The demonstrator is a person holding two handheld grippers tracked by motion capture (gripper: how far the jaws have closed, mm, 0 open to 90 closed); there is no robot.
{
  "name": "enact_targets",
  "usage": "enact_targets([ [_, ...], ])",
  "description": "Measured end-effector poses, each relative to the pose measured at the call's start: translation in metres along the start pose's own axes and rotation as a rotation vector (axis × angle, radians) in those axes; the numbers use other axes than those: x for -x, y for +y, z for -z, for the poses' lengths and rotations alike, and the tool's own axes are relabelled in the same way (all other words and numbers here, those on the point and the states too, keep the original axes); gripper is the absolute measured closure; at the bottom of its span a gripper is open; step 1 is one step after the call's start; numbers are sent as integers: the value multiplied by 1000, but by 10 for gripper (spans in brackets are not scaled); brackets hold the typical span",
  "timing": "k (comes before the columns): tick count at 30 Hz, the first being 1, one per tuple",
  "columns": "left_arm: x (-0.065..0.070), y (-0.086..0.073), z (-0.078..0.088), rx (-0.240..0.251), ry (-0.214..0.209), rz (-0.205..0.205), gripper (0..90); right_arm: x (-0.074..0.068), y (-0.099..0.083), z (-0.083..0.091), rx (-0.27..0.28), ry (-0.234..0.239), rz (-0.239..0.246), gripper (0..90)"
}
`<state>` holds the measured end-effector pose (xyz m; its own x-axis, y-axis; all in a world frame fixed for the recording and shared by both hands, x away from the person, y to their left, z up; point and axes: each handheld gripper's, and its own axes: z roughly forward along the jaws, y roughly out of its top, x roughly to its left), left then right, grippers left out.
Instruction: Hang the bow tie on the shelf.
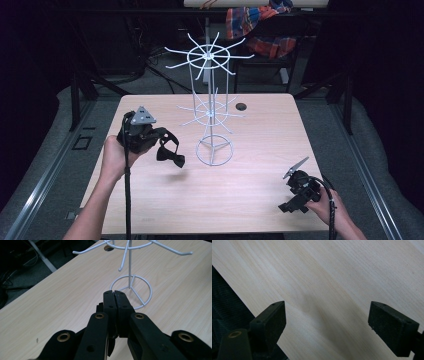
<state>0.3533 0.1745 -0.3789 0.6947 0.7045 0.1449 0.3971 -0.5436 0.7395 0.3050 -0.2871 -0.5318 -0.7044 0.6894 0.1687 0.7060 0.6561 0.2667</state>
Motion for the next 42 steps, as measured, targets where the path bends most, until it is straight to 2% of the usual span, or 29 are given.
enact_targets([
  [11,0,14,-5,11,-16,-30,885,0,0,0,-7,-7,7,147],
  [15,1,18,-7,13,-29,-38,885,0,0,0,2,4,-2,147],
  [22,4,26,-10,10,-34,-57,884,0,0,1,-7,-9,8,147],
  [36,1,35,-18,-27,-34,-87,884,0,0,0,-3,-5,7,147],
  [42,0,38,-21,-29,-34,-83,884,0,0,0,-7,-3,11,147],
])
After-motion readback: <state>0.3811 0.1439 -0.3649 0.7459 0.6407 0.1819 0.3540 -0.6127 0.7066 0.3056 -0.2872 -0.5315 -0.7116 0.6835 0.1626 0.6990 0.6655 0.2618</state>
